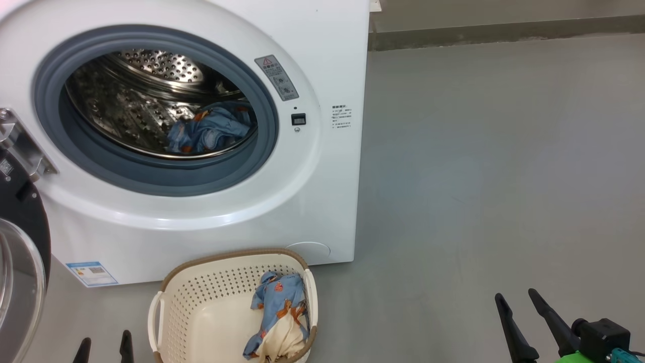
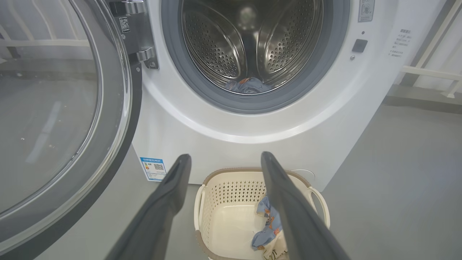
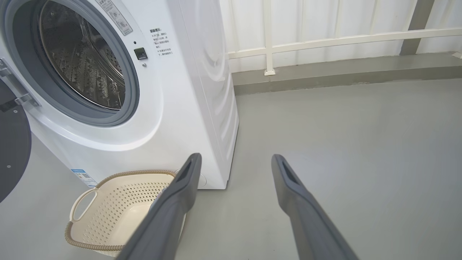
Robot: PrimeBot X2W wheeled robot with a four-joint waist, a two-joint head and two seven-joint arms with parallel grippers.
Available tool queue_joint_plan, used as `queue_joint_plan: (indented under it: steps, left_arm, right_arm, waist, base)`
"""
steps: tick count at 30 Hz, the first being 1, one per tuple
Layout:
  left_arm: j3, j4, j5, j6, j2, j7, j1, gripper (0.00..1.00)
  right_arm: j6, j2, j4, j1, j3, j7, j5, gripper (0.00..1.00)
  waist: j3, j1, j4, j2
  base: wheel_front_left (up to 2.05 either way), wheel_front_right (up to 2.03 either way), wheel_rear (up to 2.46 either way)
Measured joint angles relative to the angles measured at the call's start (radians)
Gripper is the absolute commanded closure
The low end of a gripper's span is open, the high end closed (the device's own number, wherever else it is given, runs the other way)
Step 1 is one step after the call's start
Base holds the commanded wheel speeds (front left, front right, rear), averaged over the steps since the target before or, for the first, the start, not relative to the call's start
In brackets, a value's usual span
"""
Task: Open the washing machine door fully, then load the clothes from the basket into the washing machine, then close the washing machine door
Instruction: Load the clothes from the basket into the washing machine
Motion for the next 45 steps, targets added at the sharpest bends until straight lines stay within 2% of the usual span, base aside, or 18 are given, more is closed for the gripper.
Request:
queue_joint_plan:
  steps: [30,38,45]
  left_arm:
    - [0.013,-0.020,0.000,0.000,-0.012,0.000,0.012,0.00]
    - [-0.061,0.046,-0.019,0.000,-0.010,0.000,-0.040,0.00]
    - [-0.147,0.147,-0.072,0.000,0.015,0.000,-0.196,0.00]
  right_arm:
    - [0.000,0.015,-0.018,0.010,-0.036,0.000,-0.002,0.00]
    - [0.000,0.034,-0.032,-0.041,-0.036,0.000,-0.011,0.00]
    - [0.000,0.054,-0.047,-0.133,-0.032,0.000,-0.026,0.00]
  waist:
    - [0.029,0.0000,0.000,0.0000]
    - [0.094,0.0000,-0.006,0.0000]
    - [0.208,0.0000,-0.014,0.0000]
  base:
    - [0.00,0.00,0.00]
    - [0.00,0.00,0.00]
    - [0.00,0.00,0.00]
